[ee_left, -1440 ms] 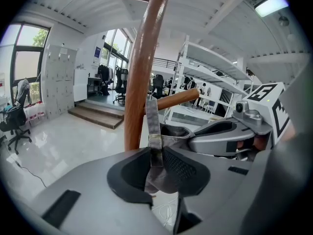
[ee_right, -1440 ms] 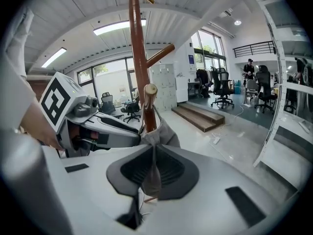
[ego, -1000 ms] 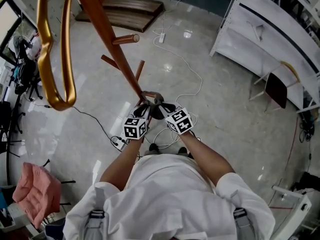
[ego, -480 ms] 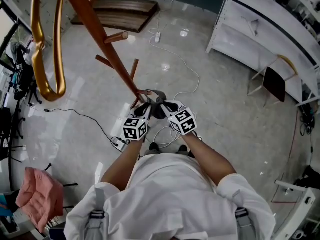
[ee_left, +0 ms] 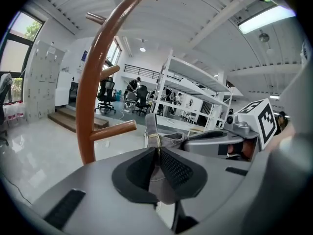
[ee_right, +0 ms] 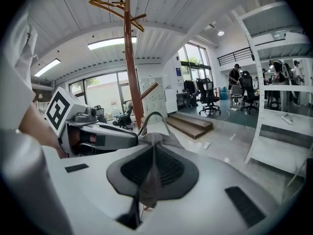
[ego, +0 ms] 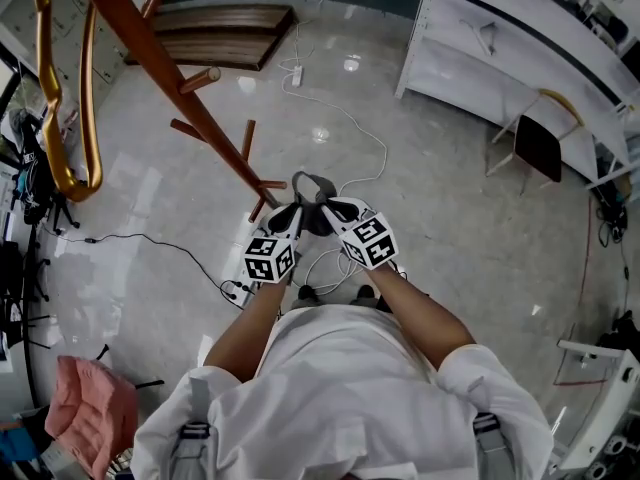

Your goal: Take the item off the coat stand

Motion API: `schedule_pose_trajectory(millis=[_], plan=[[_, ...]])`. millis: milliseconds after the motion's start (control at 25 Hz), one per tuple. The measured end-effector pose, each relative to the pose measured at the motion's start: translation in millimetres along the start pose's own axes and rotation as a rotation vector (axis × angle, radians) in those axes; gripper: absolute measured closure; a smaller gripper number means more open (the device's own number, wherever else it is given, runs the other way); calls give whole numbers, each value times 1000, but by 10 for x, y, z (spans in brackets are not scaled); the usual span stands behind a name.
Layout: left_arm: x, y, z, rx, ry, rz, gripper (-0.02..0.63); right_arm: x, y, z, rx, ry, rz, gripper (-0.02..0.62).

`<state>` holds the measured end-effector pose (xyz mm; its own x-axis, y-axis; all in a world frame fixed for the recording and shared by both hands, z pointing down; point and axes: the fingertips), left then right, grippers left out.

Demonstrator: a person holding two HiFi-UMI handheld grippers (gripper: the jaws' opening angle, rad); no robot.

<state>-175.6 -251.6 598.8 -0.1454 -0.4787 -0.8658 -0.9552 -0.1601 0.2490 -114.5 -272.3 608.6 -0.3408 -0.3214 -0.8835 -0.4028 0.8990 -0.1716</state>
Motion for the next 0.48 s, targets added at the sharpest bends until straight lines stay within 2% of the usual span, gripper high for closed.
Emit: schedule_pose_trajectory(millis=[480], plan=[[90,-570,-239,-112,14,-39,558,-61,-282,568,-79,-14,-36,560]])
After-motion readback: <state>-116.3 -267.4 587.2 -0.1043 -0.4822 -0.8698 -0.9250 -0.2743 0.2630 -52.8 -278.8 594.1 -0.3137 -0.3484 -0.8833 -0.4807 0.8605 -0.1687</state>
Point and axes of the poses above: the fingertips, and each gripper's own axes: z backward along the fingers, y to its left, x out of its top, and after that the axes turned 3 degrees about y, right-handed
